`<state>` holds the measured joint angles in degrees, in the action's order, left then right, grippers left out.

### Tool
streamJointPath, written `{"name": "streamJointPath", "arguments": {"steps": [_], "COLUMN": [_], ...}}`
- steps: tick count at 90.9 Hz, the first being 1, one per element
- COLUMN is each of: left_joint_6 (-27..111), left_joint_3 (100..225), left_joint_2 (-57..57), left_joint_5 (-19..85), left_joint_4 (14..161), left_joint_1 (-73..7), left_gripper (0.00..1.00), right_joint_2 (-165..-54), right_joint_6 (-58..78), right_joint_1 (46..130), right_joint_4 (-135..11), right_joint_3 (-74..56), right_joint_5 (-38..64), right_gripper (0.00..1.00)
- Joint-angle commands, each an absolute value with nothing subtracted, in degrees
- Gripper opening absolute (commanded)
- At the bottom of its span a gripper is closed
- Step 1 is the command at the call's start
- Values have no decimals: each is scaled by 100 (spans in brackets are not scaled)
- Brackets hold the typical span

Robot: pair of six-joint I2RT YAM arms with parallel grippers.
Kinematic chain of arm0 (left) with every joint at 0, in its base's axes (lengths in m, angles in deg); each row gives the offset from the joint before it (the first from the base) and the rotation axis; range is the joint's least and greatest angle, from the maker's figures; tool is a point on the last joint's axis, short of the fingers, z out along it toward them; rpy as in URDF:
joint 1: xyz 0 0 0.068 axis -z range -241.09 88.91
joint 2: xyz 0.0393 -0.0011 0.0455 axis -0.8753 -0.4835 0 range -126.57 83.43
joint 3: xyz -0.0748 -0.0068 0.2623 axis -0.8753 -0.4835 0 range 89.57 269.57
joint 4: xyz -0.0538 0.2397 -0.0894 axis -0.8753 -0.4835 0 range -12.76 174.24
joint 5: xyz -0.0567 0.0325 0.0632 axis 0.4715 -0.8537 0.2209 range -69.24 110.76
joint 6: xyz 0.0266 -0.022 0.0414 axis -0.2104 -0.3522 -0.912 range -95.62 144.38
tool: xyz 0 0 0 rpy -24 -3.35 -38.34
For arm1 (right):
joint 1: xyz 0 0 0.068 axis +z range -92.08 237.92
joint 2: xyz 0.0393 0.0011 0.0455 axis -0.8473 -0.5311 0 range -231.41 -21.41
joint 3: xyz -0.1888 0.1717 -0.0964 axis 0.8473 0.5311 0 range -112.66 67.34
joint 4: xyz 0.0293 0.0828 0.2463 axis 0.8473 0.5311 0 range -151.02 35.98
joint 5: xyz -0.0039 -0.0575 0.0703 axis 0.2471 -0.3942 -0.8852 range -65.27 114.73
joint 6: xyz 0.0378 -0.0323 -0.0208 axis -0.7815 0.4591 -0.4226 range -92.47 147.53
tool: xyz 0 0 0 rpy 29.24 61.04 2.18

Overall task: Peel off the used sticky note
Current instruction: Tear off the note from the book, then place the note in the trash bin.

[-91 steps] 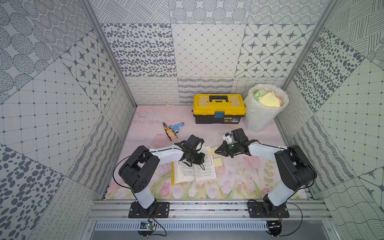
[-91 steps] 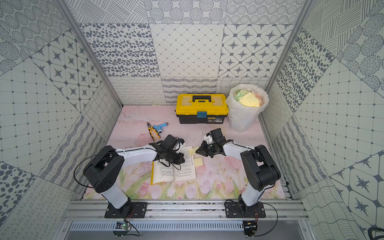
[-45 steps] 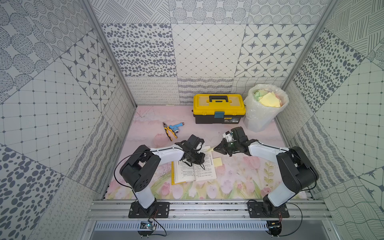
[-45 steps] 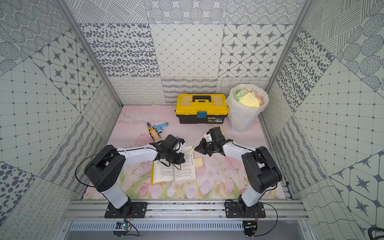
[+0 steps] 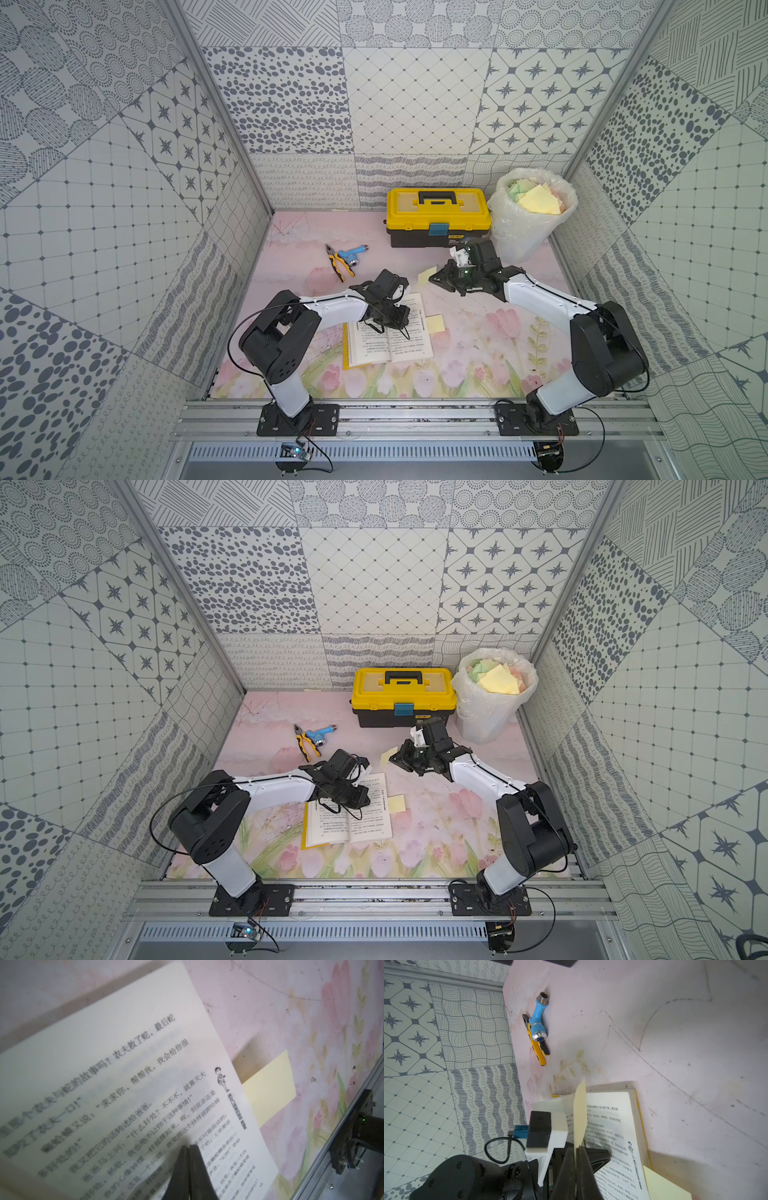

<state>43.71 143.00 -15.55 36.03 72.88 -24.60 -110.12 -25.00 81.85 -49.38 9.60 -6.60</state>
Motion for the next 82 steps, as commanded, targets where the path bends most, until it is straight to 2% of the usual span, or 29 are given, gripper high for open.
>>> {"name": "streamJointPath", "arguments": {"steps": [1, 26, 45, 82], "left_joint_6": [4292, 4386, 4489, 4609], "left_joint_3": [14254, 14241, 14181, 14140], "left_joint_2": [-1457, -1250, -1103, -980], "left_joint_5": [3734, 3880, 3988, 4115], "left_joint_4": [7248, 7402, 7626, 7817], "left_joint_1": [-2445, -2442, -2445, -2447], "left_gripper": [7, 11, 16, 27], "right_joint_2": [-10629, -9898, -9581, -10194], "right_joint_6": [-2122, -1541, -1423, -1410], "right_joint_1": [8073, 7566, 6633, 4963], "right_joint_4": [-4555, -3620, -3333, -3153], "right_joint_3": [655, -192, -883, -2527], "right_joint_5": [-473, -297, -504, -724], "right_gripper": [0, 0, 0, 0]}}
